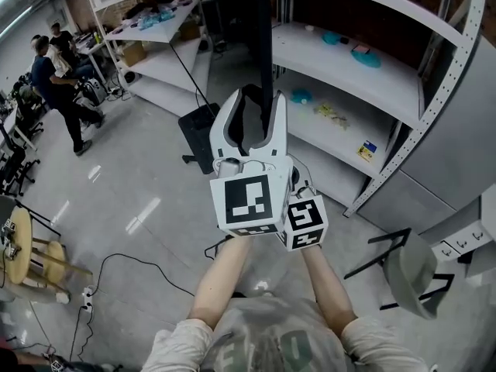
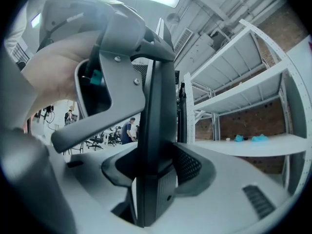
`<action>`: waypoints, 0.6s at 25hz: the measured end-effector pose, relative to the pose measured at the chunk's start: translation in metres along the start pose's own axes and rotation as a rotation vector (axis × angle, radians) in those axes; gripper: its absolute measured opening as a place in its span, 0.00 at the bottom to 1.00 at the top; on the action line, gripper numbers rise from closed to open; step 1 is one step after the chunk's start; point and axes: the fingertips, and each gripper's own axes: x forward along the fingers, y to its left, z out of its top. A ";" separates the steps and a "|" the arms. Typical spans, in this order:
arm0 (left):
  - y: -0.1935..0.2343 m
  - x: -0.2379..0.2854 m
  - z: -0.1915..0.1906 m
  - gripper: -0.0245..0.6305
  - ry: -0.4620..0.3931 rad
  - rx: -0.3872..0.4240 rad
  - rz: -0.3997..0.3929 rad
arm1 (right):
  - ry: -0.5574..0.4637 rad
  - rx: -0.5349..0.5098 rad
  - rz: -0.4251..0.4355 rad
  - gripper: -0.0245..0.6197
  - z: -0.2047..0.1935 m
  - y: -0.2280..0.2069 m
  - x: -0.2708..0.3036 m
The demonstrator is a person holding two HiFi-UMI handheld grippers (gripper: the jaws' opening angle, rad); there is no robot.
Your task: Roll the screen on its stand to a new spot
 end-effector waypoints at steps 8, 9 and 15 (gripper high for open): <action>0.001 -0.003 0.006 0.38 0.002 -0.038 -0.019 | -0.004 0.000 0.006 0.31 0.017 0.001 -0.031; 0.004 -0.007 0.018 0.38 -0.020 -0.039 -0.033 | -0.028 -0.032 -0.020 0.31 0.031 0.003 -0.037; 0.046 -0.049 0.059 0.38 -0.062 0.109 0.024 | -0.360 -0.067 0.008 0.28 0.160 0.033 -0.062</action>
